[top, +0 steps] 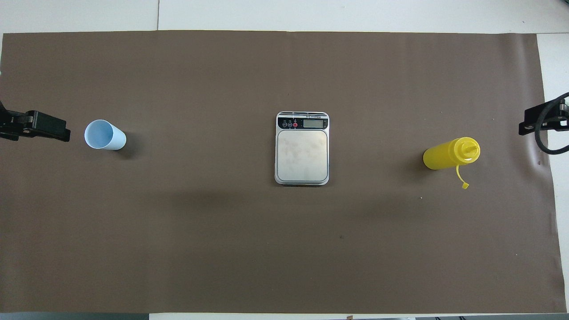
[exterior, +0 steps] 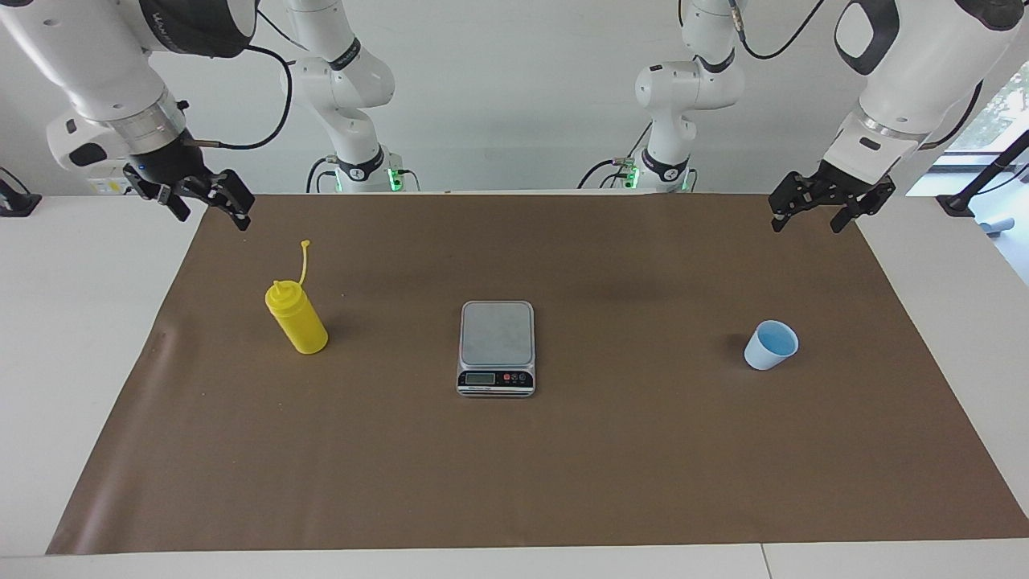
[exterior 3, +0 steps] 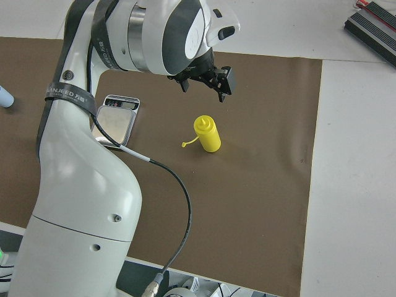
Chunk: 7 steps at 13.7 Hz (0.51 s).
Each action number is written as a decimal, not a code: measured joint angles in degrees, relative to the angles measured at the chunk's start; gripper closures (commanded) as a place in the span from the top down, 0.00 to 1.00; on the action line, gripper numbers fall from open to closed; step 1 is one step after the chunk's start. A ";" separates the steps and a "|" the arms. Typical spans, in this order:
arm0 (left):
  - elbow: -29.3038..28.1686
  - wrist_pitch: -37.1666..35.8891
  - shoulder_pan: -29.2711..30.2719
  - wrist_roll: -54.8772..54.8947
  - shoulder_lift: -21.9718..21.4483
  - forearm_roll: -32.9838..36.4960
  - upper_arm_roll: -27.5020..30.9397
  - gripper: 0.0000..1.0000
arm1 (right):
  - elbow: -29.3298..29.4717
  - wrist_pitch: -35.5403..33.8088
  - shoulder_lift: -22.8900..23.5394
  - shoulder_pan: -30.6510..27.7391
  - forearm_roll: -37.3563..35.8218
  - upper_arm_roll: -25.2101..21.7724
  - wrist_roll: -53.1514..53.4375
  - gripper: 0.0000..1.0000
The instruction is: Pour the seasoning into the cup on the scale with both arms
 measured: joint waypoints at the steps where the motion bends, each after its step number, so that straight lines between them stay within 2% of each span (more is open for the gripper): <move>1: -0.02 -0.06 0.01 0.00 0.00 0.00 0.02 1.00 | 0.00 0.00 0.00 0.00 0.00 0.00 -0.12 1.00; 7: -0.07 -1.40 0.09 0.00 -0.06 0.00 0.19 1.00 | -0.02 0.00 0.00 -0.01 0.00 -0.07 -0.77 1.00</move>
